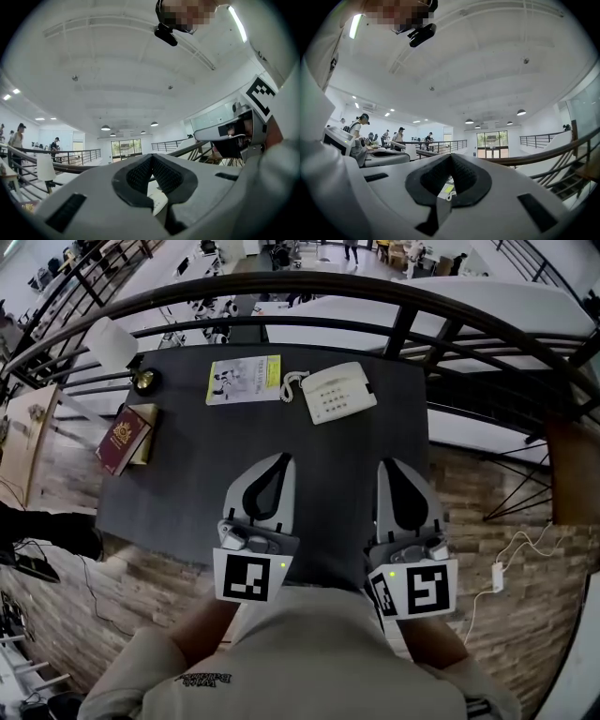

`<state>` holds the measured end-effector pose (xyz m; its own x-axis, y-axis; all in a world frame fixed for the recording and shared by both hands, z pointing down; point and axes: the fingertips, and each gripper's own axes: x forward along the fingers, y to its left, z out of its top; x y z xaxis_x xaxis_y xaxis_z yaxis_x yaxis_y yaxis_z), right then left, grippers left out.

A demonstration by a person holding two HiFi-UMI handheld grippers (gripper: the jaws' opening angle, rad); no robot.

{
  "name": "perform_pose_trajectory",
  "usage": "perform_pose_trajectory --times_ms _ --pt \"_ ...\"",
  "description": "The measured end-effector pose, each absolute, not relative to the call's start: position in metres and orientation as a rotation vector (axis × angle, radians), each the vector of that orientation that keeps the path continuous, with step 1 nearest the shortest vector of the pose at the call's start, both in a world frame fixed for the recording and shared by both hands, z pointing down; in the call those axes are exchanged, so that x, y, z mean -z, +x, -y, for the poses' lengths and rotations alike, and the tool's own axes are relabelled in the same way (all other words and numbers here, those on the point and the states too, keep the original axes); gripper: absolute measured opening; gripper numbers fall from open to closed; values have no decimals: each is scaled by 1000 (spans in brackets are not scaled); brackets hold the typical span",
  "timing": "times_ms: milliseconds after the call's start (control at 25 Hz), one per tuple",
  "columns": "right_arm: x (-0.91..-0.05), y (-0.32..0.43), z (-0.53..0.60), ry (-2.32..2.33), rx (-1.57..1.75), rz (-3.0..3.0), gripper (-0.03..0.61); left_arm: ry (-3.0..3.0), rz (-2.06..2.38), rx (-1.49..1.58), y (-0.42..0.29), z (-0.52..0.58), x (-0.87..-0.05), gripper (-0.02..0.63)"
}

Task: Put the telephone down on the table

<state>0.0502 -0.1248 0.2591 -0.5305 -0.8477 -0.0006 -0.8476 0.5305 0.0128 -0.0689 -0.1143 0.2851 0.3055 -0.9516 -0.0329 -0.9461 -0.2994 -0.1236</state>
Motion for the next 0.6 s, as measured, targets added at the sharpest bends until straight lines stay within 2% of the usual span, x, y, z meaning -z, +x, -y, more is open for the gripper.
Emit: perform_pose_trajectory --times_ms 600 --pt "-278 39 118 1463 -61 2771 3 -2416 -1774 130 -62 106 -289 4"
